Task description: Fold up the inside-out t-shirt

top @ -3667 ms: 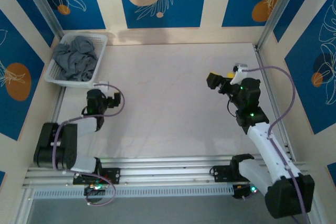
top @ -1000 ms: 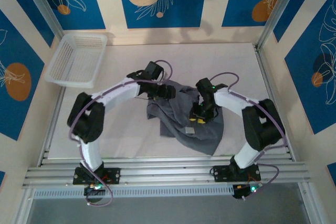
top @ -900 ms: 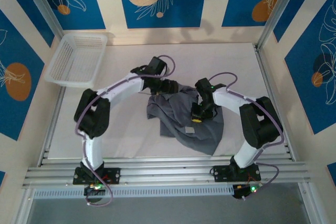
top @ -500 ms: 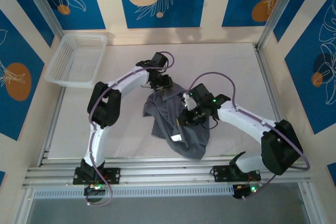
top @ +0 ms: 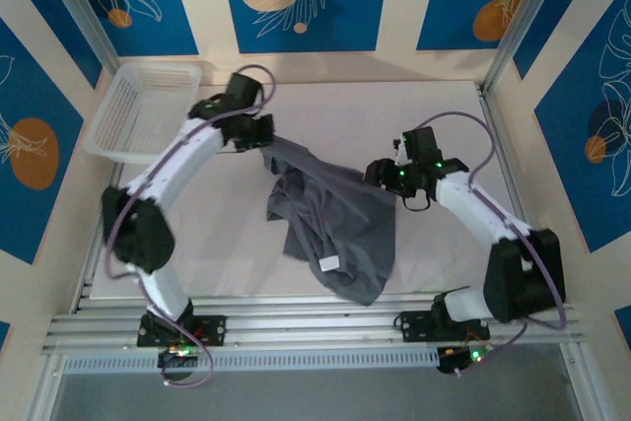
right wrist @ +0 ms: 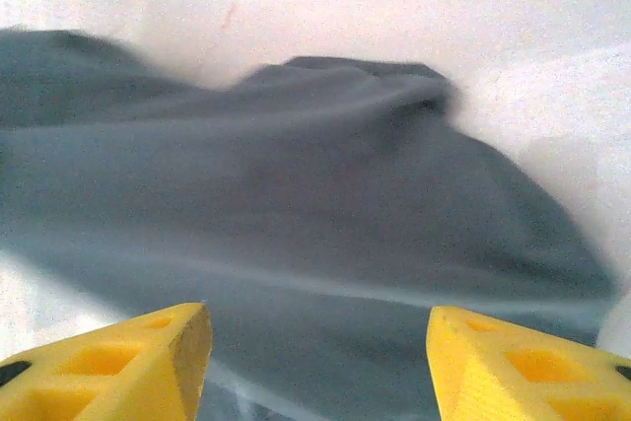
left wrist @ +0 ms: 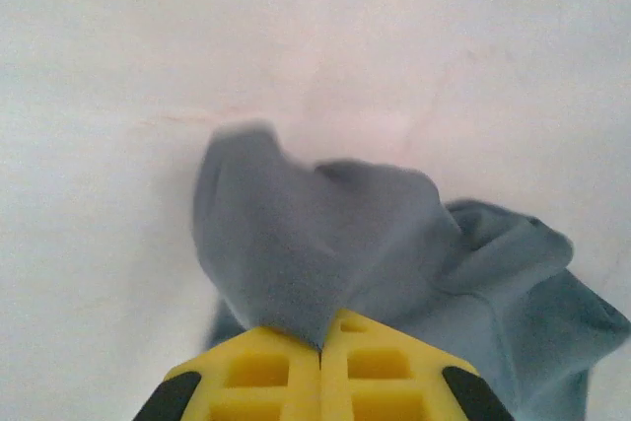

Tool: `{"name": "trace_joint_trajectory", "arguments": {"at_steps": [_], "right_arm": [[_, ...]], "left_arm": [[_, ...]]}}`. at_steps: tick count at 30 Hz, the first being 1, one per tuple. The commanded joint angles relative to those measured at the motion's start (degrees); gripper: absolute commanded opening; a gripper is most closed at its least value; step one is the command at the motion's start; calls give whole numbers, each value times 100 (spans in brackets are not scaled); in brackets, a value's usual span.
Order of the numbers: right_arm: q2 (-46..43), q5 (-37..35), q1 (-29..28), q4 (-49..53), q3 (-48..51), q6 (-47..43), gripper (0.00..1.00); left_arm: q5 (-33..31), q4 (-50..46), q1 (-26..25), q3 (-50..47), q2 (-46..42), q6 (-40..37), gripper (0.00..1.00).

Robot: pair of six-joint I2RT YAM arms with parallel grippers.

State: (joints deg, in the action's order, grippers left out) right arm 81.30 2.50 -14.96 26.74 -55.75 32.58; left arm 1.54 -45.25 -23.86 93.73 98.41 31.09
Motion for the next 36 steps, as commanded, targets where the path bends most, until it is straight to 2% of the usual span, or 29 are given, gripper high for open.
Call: {"name": "trace_joint_trajectory", "arguments": {"at_steps": [1,3,6,7,8,10,11,13,17,18,22,24,25,26,27,28,30,31,33,34,36], "right_arm": [[766,178,-75,172,-448,-103,63],[1117,90,-157,251,-612,-157,67],[1478,149,-267,260,-796,-232,70],[1566,245,-302,280,-874,-251,70],[1635,323,-338,291,-964,-280,70],[1741,341,-438,348,-1165,-379,70],[1798,342,-483,366,-1287,-449,70],[1939,299,-548,384,-1540,-553,70],[2318,205,-566,323,-2117,-641,73],[2425,154,-569,327,-2254,-647,74],[3013,104,-528,496,-2871,-664,76],[3266,155,-522,617,-3084,-673,77],[3399,234,-517,674,-3179,-698,78],[3542,378,-512,757,-3290,-740,78],[3676,577,-508,830,-3382,-803,79],[3843,898,-508,920,-3504,-889,80],[4159,1298,-537,1171,-3801,-990,82],[4299,1488,-558,1232,-3930,-1029,82],[4498,1774,-611,1252,-4124,-1028,79],[4590,1972,-637,1230,-4209,-1009,73],[4729,2295,-691,1220,-4387,-945,47]], "left_arm": [[-1229,-528,2,-1139,-835,55,0],[-1464,-472,3,-2080,-1323,452,0],[-1470,-370,4,-3320,-1911,1026,0],[-1382,-284,-1,-3572,-2070,1093,7],[-1323,-215,2,-3673,-2194,1114,22],[-1282,-87,0,-3603,-2360,1057,42],[-1248,6,2,-3483,-2410,1007,48],[-876,319,3,-3264,-2390,954,51],[971,1289,-79,-2907,-1652,1166,51],[1186,1302,-137,-2707,-1373,1197,53],[917,632,-348,-1597,-46,1049,73],[705,392,-348,-1296,408,1076,75],[587,342,-352,-1213,576,1060,74],[469,258,-339,-1147,685,1054,69],[370,165,-324,-1083,735,1052,60],[303,132,-305,-1051,711,1034,47],[249,164,-282,-1075,558,959,8],[296,189,-269,-1085,462,833,0],[539,260,-268,-1106,302,461,0],[711,337,-268,-1144,194,242,0],[1006,561,-261,-1244,-40,-66,0]]}}
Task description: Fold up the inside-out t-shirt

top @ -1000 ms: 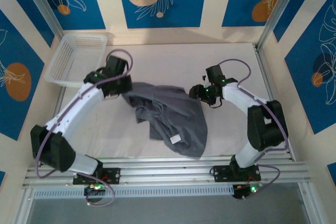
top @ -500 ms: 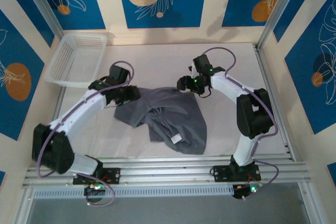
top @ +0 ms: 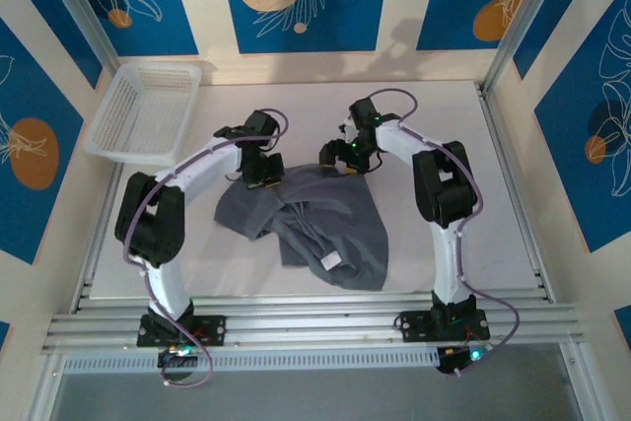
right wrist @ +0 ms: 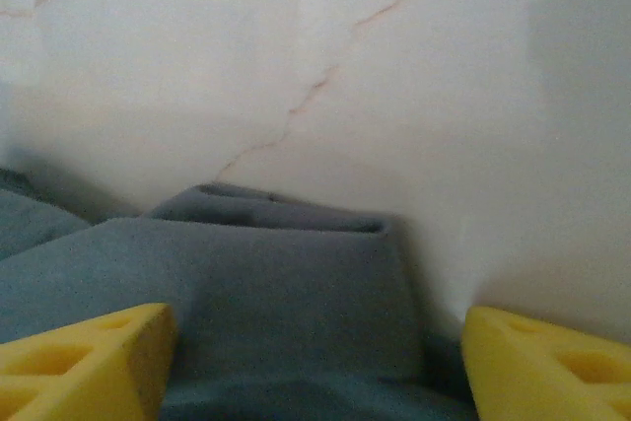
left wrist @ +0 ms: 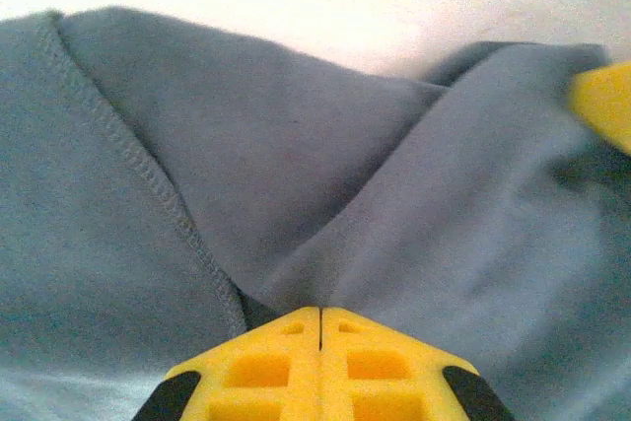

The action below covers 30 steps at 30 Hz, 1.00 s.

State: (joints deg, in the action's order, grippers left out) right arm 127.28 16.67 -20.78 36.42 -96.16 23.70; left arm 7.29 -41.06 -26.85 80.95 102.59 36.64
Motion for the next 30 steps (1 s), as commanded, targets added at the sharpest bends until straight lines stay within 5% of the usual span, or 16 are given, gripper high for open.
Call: {"name": "trace_joint_trajectory", "arguments": {"at_steps": [1,3,4,15,22,30], "right_arm": [[164,977,-134,283,-452,-10,31],[44,1005,-117,233,-564,106,3],[-154,915,-83,129,-544,179,0],[-3403,-12,172,-704,16,117,0],[-5383,-894,-173,-2901,1333,-117,0],[-6074,-1398,-545,-3272,1410,-821,0]], "left_arm": [[545,246,39,9,-594,-751,0],[707,356,48,116,-812,-928,0],[714,349,48,247,-902,-1016,0],[173,537,80,2557,-1965,-1406,0],[373,840,72,3502,-2178,-1783,0],[43,874,66,3720,-2363,-2079,0]]}}
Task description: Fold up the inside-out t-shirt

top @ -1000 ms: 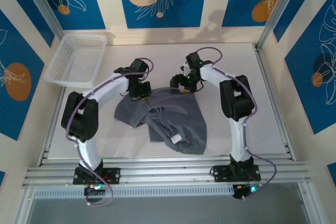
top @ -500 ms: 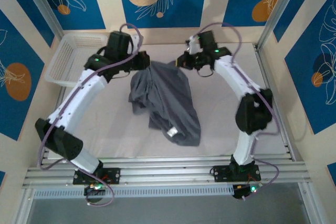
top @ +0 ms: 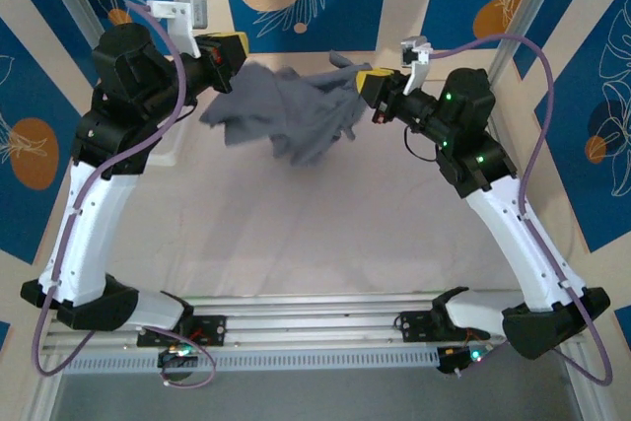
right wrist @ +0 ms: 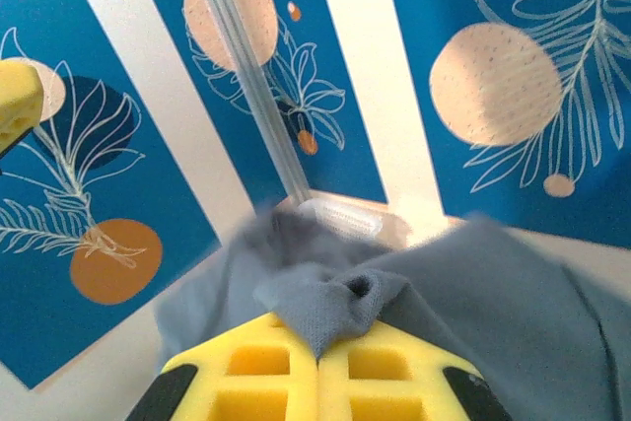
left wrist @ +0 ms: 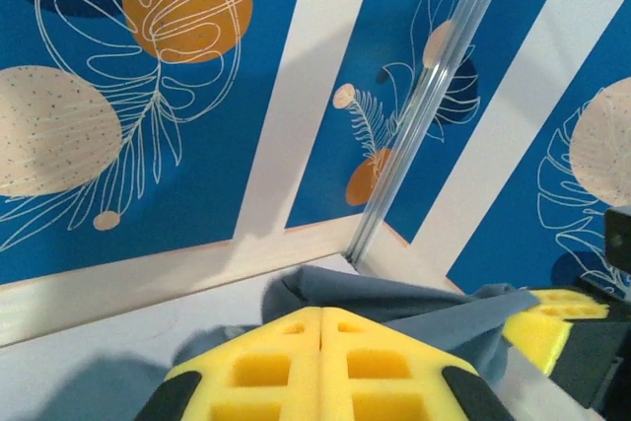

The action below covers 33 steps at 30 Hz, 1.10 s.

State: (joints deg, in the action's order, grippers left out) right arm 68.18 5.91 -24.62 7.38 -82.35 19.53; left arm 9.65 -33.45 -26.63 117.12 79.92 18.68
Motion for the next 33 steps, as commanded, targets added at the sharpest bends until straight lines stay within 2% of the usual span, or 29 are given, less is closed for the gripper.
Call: {"name": "trace_joint_trajectory", "arguments": {"at_steps": [1,5,7,9,10,13,15,16,17,19,22,25,28,30,33], "right_arm": [[-174,-402,-243,-345,9,-480,0],[177,-322,-289,188,-89,-510,0],[521,-185,-289,596,-29,-297,0],[917,162,-304,1003,86,-138,0],[1142,307,-302,1172,169,-13,4],[1823,774,-256,1808,137,236,12],[2179,829,-190,2445,-145,281,37],[2272,674,-154,2798,-303,305,45],[2263,444,-117,3005,-343,304,48],[1984,-237,-10,3083,-37,449,51],[1363,-1033,494,3100,1021,1249,54],[1011,-866,1073,3409,1971,1789,54],[922,-606,1146,3619,2576,1619,63],[1004,-160,1150,3560,2850,1441,68],[1177,549,1052,3355,2947,1153,69]], "left_arm": [[-291,98,44,73,-124,-346,0],[-1001,-170,51,-445,-175,-355,0],[-1671,-662,53,-804,-48,-16,0],[-1983,-1160,52,-1307,127,437,0],[-1813,-1209,53,-1693,199,608,0],[-898,-485,32,-3192,207,1292,11],[-297,204,19,-4025,190,1681,24],[-52,492,-6,-4305,207,1759,31],[210,736,-36,-4511,244,1755,36],[788,1060,-131,-4763,355,1544,43],[1616,783,-365,-4830,850,1174,53],[1673,464,-759,-4960,1262,1092,61],[1542,618,-1064,-5039,1551,1234,74],[1449,779,-1144,-5026,1749,1450,76],[1328,974,-1199,-4974,2055,1675,76]]}}
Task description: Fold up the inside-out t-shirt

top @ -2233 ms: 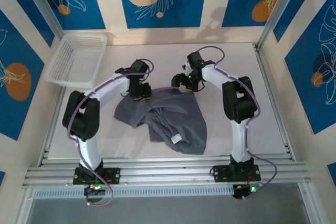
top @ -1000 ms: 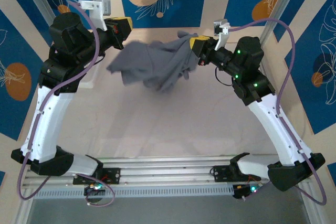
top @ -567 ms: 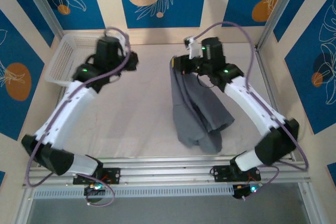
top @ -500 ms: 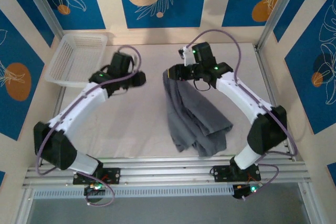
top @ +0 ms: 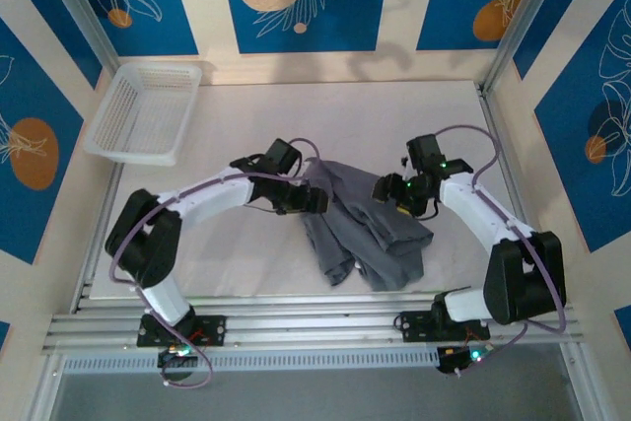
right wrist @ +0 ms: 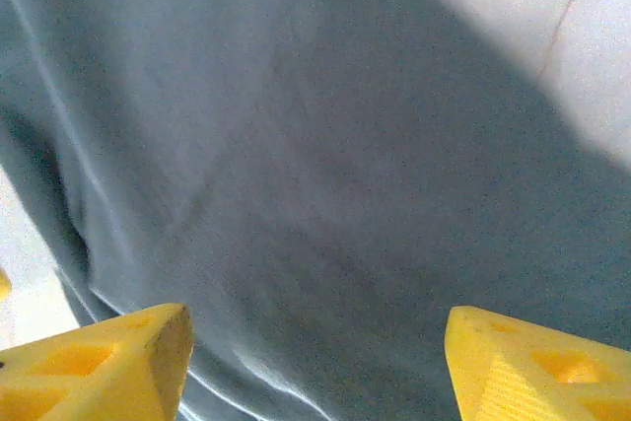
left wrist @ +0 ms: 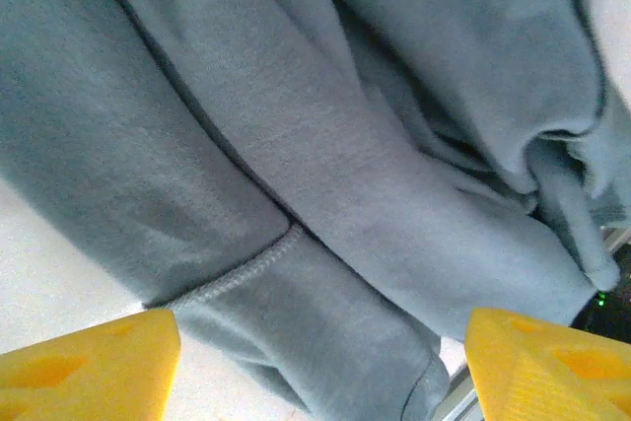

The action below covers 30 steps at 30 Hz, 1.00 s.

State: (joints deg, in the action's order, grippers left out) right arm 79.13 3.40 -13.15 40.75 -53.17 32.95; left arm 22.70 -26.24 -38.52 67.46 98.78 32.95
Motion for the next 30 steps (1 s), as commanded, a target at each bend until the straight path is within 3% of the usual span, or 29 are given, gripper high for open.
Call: {"name": "trace_joint_trajectory", "arguments": {"at_steps": [1,3,5,8,9,14,20,26,30], "right_arm": [[121,856,-175,-1,-17,-275,69],[178,930,-302,-86,-56,-409,69],[270,872,-367,-202,-58,-498,59],[300,590,-355,-163,-139,-467,16],[210,514,-362,-165,-158,-450,4],[-523,274,-364,-230,-351,-502,0],[-1548,-135,-386,-572,-1004,-876,0],[-2177,-490,-401,-1017,-1823,-1446,0],[-2562,-1012,-387,-1691,-2648,-1996,0]], "left_arm": [[-22,209,-21,42,294,281,74],[-103,141,-39,89,538,239,71],[-206,15,-50,136,815,196,57],[-259,49,-50,191,924,228,21],[-340,27,-48,233,878,213,2],[-1217,-538,40,645,198,-163,0],[-2884,-1495,402,1432,-1237,-945,0],[-3864,-1829,504,2609,-2396,-2274,0],[-4587,-1375,504,3604,-3093,-3179,0]]}}
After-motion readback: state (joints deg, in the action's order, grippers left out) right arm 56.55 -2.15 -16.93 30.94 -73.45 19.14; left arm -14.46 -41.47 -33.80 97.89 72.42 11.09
